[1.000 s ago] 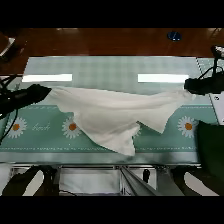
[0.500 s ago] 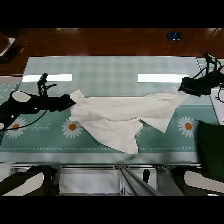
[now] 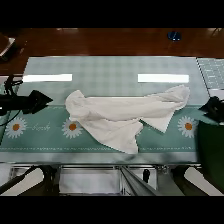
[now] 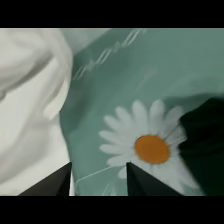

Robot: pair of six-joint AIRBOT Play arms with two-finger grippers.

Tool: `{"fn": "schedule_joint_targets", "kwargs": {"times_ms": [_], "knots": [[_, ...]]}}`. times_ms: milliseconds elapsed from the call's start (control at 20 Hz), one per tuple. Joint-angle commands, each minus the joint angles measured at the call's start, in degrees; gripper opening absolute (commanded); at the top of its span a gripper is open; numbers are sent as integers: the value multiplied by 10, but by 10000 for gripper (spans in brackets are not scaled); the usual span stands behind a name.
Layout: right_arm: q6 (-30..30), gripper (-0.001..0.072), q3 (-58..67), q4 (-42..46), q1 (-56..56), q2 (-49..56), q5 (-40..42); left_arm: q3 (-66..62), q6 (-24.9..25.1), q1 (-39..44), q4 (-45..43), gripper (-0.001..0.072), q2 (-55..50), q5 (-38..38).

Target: Fold the shirts.

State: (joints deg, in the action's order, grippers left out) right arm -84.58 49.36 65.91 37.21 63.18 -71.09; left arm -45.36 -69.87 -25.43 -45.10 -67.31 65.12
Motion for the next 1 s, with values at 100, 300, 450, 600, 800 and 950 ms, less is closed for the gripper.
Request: {"fn": "schedule_joint_targets", "kwargs": {"times_ms": [100, 300, 450, 600, 800, 950], "knots": [[62, 405, -173, -99, -44, -23, -10, 41, 41, 7, 66, 505, -31, 56], [62, 405, -176, -84, -86, -23, -16, 36, 55, 92, 91, 504, -82, 30], [62, 405, -176, -81, -92, -23, -21, 17, 77, 125, 143, 503, -109, 18], [52, 405, -176, -37, -92, -23, -21, -4, 77, 140, 143, 329, -128, 18], [36, 405, -176, -5, -92, -23, -14, -7, 120, 140, 146, 22, -128, 39], [46, 405, -176, -57, -94, -7, 11, -6, 122, 140, 147, 22, -128, 32]]}}
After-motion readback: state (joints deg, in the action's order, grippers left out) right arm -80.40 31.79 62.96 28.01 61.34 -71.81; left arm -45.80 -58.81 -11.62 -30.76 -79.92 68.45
